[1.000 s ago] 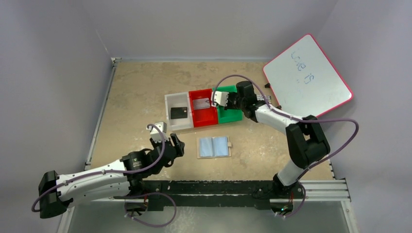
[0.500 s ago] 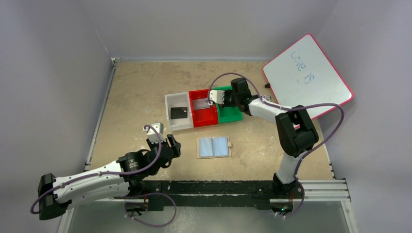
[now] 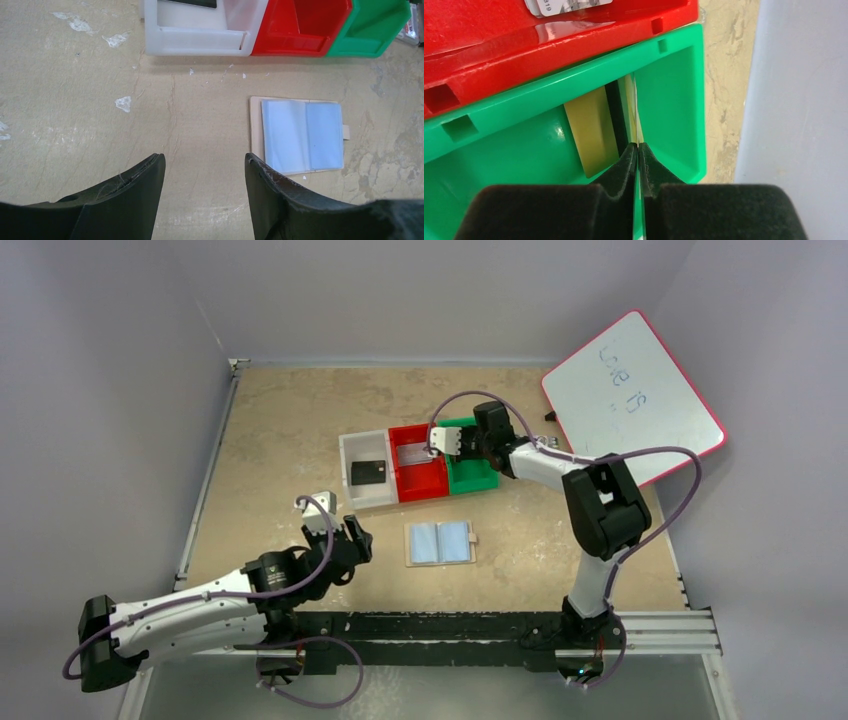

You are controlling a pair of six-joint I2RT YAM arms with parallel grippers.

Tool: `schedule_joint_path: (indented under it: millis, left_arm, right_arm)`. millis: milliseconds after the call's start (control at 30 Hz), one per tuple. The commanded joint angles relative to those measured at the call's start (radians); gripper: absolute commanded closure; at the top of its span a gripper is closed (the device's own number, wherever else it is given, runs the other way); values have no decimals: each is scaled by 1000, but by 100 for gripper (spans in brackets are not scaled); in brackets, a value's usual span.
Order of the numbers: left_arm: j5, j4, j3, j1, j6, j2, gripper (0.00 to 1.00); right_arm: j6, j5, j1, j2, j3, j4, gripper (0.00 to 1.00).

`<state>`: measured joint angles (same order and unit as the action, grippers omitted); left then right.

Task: Take the credit cards out of the card holder
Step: Place the credit card in the storage box.

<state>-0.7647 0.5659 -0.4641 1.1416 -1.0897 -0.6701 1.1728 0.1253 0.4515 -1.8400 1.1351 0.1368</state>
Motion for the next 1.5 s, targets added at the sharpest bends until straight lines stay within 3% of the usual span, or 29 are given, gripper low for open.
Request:
schedule_joint_path:
  millis: [0,167,233,300,700,767,867,933,1033,1100,1133,1233,1333,1467]
  left_arm:
    - [-23,-14,-38,1,-13,-6,41]
    - [-19,-15,-35,1,-14,-12,41]
    - [-21,-7,-36,1,-15,-9,41]
    - [-22,-6,-34,1,-15,-4,41]
    - [-15,-13,-31,1,-19,-11,41]
    - [-14,-14,-31,1,-18,-15,41]
    - [-13,-13,-34,1,-18,-15,42]
    - [-14,-11,-33,1,-22,-12,42]
    - [-17,-18,-25,1,-28,-5,42]
    - [-15,-24,-21,1,-32,-5,42]
    - [-12,-25,-18,0,-33,-5,42]
    - [-8,-28,-17,0,-35,-5,42]
    - [-10,-26,-15,1,-37,-2,43]
    - [-12,-26,-12,1,-39,-5,43]
  right_arm:
    - [29,-8,-3,-26,56,28,93]
    - [30,-12,-3,-33,48,28,92]
    - [30,-10,-3,-18,37,31,86]
    - [26,-4,-3,5,28,39,74]
    - [-166,81,-3,167,5,-29,54]
    - [-311,55,-3,213,-28,59,50]
    - [-590,25,-5,284,-58,145,54]
    - [-879,-34,-5,325,-72,179,49]
    - [-1181,-39,-4,320,-46,46,62]
    - [-1309,-12,-5,279,-35,-42,87]
    - [-1355,-1,-5,261,-34,-75,94]
    - [-1430,-30,-5,231,-59,-106,97]
    - [-1481,-57,-5,221,-99,-74,95]
    - [-1492,-103,-5,139,-49,-128,100]
